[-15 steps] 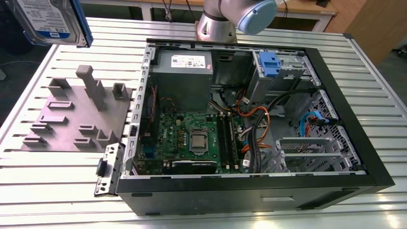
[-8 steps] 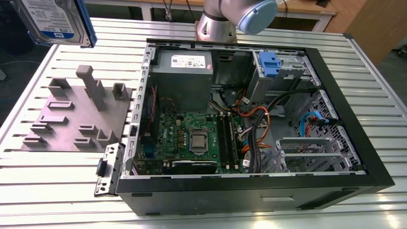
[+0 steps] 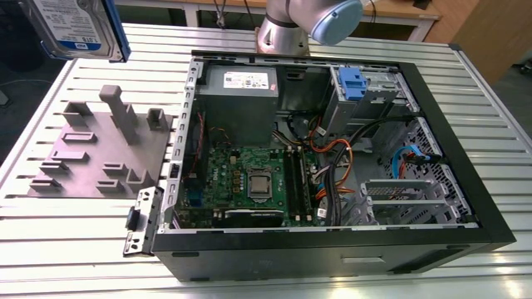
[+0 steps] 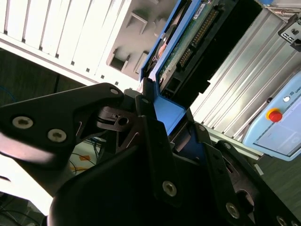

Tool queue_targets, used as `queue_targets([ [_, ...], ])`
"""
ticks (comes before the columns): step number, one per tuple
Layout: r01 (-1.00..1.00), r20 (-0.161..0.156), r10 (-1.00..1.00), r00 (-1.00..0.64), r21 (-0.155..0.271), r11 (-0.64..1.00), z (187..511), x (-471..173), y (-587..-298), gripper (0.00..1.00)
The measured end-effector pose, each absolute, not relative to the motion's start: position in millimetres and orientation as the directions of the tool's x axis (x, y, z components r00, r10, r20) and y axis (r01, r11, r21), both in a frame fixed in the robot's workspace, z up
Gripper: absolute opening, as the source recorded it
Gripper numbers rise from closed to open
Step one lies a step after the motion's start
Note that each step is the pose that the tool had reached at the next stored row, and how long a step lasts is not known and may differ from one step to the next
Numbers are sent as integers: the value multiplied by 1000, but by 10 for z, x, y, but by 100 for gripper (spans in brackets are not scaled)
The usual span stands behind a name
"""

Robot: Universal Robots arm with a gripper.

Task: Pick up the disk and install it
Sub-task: 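Pick up the disk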

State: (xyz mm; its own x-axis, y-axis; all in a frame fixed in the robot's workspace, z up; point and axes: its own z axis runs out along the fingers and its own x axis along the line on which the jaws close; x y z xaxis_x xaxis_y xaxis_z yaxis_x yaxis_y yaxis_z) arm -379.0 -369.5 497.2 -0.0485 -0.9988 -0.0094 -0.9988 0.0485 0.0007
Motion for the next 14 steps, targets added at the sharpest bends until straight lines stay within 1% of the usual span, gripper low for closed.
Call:
queue_targets([
  [14, -999, -9, -999, -48, 1, 48, 4972, -3783, -3702, 36],
])
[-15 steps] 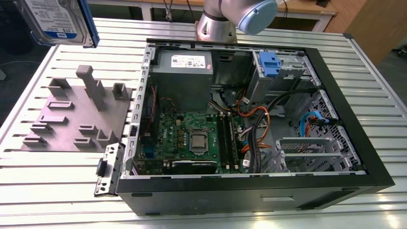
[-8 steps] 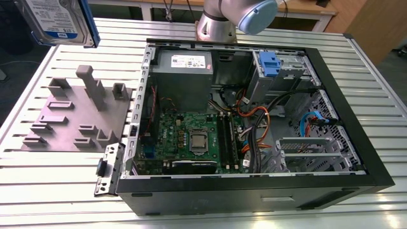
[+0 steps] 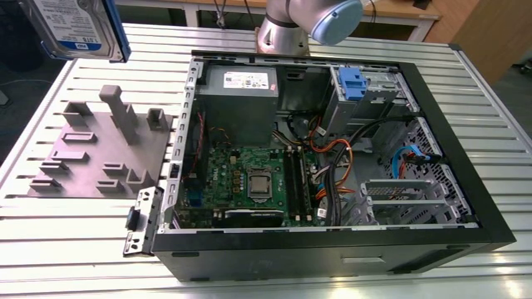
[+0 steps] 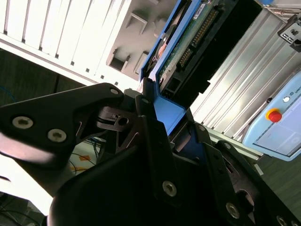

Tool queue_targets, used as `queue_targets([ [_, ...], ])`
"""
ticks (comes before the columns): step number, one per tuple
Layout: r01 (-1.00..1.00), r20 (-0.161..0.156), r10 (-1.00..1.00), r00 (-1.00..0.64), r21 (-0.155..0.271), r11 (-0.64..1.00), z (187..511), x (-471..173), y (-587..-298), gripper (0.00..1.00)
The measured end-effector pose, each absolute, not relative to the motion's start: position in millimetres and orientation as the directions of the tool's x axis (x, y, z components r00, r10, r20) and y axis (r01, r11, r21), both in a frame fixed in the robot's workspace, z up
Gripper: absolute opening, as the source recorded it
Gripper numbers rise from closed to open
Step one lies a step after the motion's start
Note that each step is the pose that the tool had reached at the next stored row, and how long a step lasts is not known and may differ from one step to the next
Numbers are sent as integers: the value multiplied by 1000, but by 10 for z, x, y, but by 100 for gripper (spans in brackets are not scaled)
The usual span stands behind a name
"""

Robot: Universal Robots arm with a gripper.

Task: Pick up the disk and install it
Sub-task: 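Pick up the disk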

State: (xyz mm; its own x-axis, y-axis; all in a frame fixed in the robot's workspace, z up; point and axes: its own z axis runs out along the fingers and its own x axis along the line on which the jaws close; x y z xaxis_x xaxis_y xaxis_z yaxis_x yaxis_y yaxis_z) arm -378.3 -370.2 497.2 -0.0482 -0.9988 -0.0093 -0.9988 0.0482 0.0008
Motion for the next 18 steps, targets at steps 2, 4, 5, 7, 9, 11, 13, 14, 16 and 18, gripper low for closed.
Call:
queue_targets([
  [2, -999, -9, -999, -48, 1, 48, 4972, -3785, -3713, 36],
  [4, -999, -9, -999, -48, 1, 48, 4972, -3784, -3744, 36],
  [5, -999, -8, -999, -48, 1, 48, 4971, -3784, -3768, 36],
  [7, -999, -8, -999, -48, 1, 48, 4972, -3780, -3811, 36],
  [9, -999, -8, -999, -48, 1, 48, 4971, -3759, -3833, 36],
  [11, -999, -8, -999, -48, 1, 48, 4972, -3719, -3843, 36],
  [13, -999, -8, -999, -48, 1, 48, 4972, -3682, -3847, 36],
  [14, -999, -8, -999, -48, 1, 48, 4972, -3665, -3848, 36],
  [16, -999, -8, -999, -48, 1, 48, 4971, -3637, -3848, 36],
  [18, -999, -8, -999, -48, 1, 48, 4971, -3611, -3848, 36],
])
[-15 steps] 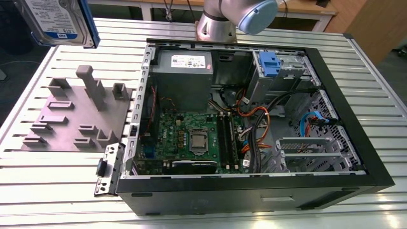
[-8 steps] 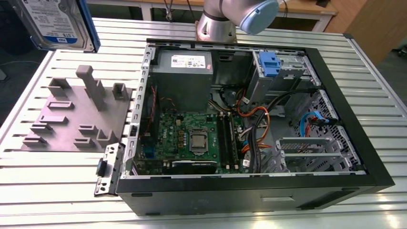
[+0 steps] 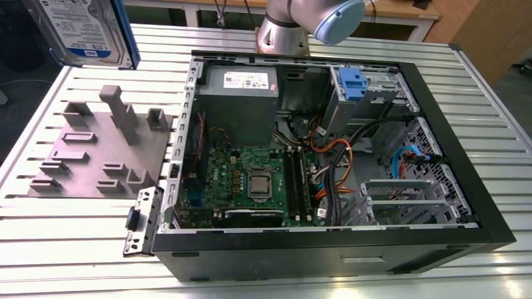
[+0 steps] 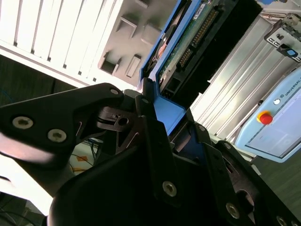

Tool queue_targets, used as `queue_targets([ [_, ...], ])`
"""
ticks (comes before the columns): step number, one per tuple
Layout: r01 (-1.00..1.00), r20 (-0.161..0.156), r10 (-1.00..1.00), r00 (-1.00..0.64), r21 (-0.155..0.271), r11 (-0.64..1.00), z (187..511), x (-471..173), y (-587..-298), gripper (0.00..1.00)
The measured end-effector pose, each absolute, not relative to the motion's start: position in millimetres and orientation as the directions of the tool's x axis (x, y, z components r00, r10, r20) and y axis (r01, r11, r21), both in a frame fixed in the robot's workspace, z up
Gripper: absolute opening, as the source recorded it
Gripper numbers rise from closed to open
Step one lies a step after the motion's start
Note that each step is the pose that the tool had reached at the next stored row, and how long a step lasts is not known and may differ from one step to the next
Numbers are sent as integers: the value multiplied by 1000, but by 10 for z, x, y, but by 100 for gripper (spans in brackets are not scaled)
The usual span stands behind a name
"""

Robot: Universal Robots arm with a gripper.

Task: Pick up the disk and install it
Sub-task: 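Pick up the disk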

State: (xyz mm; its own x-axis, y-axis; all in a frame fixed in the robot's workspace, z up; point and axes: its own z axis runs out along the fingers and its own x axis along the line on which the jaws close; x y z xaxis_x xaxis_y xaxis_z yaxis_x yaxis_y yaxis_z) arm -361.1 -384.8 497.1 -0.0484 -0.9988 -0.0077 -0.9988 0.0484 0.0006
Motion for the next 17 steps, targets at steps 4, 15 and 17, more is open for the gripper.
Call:
queue_targets([
  [4, -999, -8, -999, -48, 1, 48, 4972, -3567, -3848, 36],
  [15, -999, -8, -999, -48, 1, 48, 4972, -3514, -3849, 36],
  [17, -999, -8, -999, -48, 1, 48, 4972, -3513, -3851, 36],
])
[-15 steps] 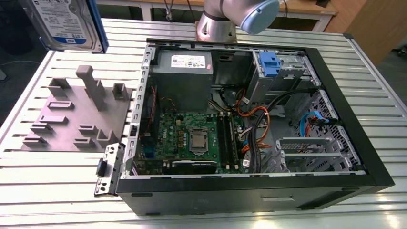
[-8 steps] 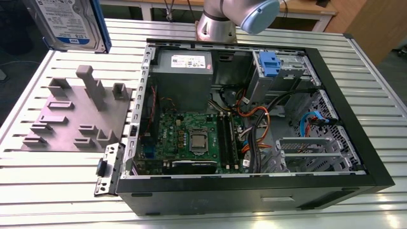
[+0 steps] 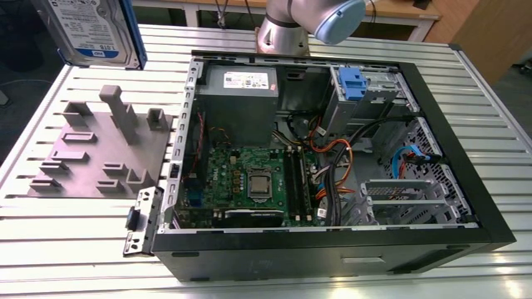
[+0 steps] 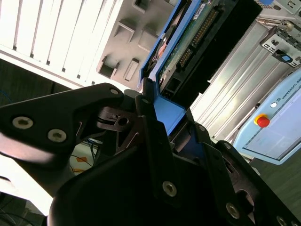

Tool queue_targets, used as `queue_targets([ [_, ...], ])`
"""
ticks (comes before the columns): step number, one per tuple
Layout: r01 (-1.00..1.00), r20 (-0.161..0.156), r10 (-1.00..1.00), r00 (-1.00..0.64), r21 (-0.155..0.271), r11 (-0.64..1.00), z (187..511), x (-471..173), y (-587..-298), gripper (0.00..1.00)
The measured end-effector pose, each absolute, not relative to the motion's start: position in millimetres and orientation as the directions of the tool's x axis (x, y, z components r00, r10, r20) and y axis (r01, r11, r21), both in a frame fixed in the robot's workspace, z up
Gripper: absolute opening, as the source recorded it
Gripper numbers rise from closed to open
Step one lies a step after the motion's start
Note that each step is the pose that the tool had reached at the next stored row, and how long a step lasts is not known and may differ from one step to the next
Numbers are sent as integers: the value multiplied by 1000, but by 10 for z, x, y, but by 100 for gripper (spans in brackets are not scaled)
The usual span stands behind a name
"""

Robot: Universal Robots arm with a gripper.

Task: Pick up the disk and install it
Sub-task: 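Pick up the disk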

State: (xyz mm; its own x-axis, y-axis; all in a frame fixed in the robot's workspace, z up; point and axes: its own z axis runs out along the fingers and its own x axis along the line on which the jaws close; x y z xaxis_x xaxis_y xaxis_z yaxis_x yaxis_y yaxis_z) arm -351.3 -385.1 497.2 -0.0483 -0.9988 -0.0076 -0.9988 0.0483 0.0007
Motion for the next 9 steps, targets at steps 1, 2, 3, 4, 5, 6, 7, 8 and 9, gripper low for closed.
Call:
queue_targets([
  [1, -999, -8, -999, -48, 1, 48, 4972, -3514, -3854, 36],
  [2, -999, -8, -999, -48, 1, 48, 4972, -3514, -3856, 36],
  [3, -999, -8, -999, -48, 1, 48, 4972, -3514, -3858, 36],
  [4, -999, -8, -999, -48, 1, 48, 4972, -3514, -3861, 36],
  [5, -999, -8, -999, -48, 1, 48, 4971, -3514, -3864, 36],
  [6, -999, -8, -999, -48, 1, 48, 4972, -3514, -3867, 36],
  [7, -999, -8, -999, -48, 1, 48, 4972, -3514, -3870, 36],
  [8, -999, -8, -999, -48, 1, 48, 4971, -3514, -3873, 36],
  [9, -999, -8, -999, -48, 1, 48, 4972, -3514, -3876, 36],
])
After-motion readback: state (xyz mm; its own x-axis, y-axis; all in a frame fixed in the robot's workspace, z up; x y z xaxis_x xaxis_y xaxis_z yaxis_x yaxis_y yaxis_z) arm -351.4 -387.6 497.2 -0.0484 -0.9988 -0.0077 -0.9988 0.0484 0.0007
